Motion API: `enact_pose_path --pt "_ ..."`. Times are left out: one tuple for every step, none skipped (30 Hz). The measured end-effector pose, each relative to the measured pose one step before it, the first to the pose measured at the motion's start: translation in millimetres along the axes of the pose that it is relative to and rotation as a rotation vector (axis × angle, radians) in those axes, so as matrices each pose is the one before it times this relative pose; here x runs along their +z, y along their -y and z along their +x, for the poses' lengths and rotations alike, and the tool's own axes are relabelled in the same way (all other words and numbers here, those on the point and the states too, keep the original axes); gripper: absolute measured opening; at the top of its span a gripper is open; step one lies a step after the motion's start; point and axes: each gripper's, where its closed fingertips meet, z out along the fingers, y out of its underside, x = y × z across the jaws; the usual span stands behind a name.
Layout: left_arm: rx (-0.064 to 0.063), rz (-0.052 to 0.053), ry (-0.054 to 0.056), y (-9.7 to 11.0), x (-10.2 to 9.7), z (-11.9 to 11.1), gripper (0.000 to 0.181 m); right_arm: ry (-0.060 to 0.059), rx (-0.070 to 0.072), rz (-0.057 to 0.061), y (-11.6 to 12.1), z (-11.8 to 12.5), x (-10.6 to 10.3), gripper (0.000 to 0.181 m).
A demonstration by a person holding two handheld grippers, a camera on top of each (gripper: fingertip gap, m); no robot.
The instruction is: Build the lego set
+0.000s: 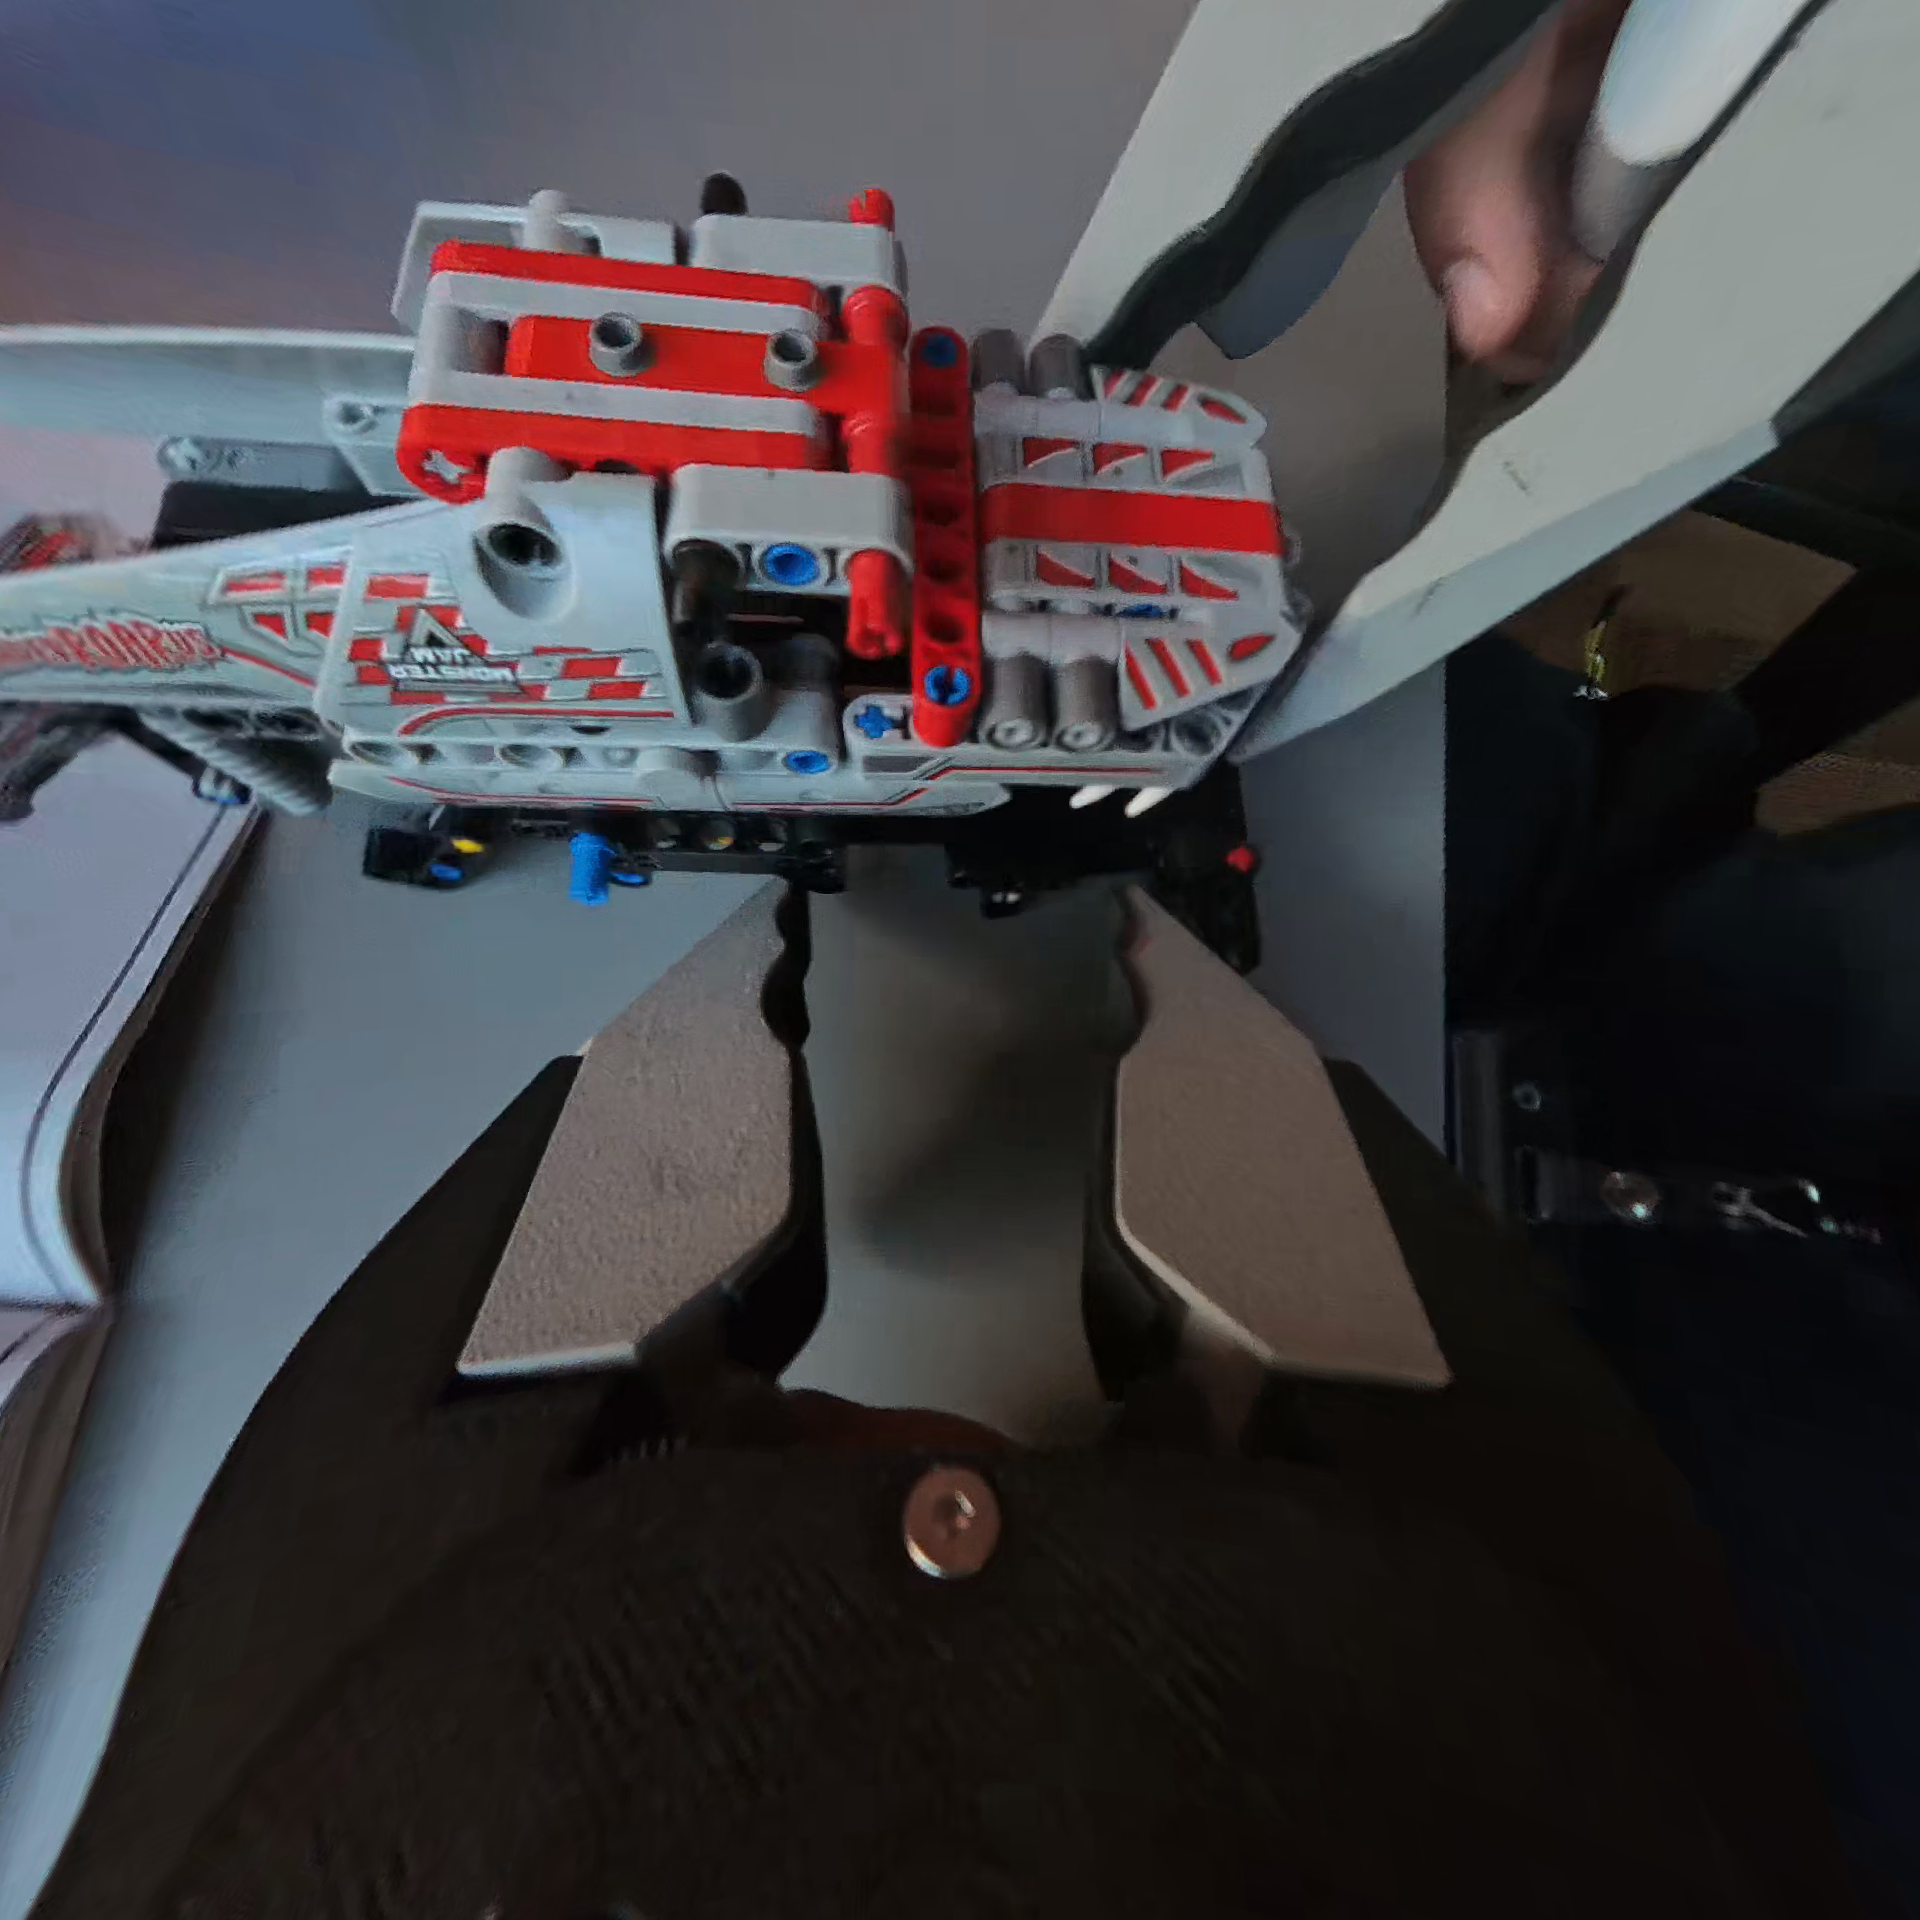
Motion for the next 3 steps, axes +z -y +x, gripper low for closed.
enact_pose_path --pt "0.0024 0.0028 -0.0042 4.74 5.71 1.40 0.056 -0.0233 -0.0029 -0.0036 -3.52 2.53 -4.51 0.052" --pt "-0.0004 0.0028 -0.0070 5.38 5.53 1.22 0.056 -0.0274 -0.0021 -0.0028 -3.56 4.03 -4.54 0.052" --pt "0.0005 0.0042 -0.0113 5.61 5.53 1.51 0.056 -0.0304 0.0008 -0.0031 -3.53 5.16 -4.26 0.053"
